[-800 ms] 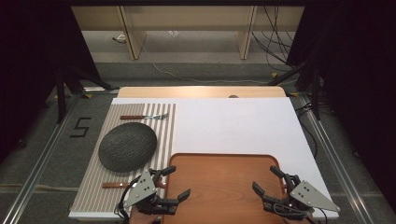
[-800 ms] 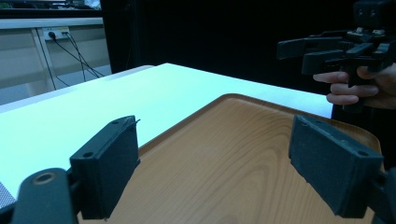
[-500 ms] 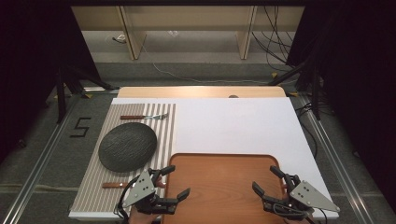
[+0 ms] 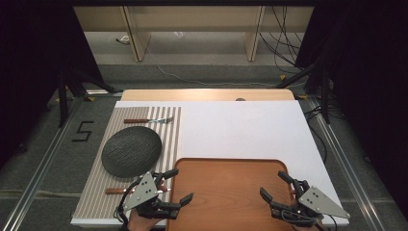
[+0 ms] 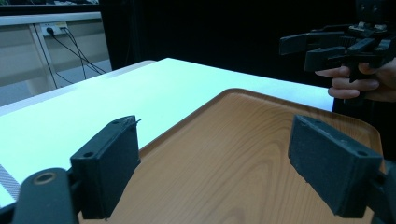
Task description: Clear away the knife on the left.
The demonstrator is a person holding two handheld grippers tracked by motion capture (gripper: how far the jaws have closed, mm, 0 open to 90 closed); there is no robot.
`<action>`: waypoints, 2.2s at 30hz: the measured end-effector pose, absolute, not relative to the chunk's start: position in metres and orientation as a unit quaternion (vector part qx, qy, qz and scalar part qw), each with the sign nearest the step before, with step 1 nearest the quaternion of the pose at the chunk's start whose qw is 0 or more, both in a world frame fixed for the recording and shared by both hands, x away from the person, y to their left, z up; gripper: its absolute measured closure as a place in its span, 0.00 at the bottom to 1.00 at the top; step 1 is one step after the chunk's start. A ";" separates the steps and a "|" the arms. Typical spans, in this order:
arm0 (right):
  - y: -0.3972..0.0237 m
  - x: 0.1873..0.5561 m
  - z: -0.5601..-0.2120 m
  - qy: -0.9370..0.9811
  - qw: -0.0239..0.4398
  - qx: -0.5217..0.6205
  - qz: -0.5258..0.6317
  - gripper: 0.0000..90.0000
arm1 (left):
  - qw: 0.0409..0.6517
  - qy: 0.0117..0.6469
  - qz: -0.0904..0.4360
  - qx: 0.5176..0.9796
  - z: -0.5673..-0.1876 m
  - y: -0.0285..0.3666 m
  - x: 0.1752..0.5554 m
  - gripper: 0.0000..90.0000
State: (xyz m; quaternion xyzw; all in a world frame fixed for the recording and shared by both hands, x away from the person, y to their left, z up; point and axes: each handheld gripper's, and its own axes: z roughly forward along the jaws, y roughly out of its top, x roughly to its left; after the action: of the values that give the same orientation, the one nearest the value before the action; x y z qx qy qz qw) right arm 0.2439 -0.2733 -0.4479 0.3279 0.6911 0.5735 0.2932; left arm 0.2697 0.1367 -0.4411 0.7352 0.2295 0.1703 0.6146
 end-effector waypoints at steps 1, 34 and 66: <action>-0.273 0.244 -0.448 0.691 0.293 0.328 0.573 0.24 | 0.613 0.230 0.169 0.737 -0.439 0.139 0.271 0.18; -0.273 0.244 -0.448 0.694 0.295 0.324 0.572 0.24 | 0.532 0.251 0.168 0.791 -0.406 0.192 0.284 0.18; -0.272 0.244 -0.448 0.696 0.293 0.324 0.570 0.24 | 0.440 0.271 0.141 0.845 -0.416 0.229 0.299 0.21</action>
State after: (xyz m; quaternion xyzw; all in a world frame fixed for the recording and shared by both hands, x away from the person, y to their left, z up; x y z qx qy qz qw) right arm 0.2440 -0.2720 -0.4478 0.3239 0.6964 0.5695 0.2930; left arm 0.2994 0.2287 -0.4158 0.8447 0.2709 0.1412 0.4396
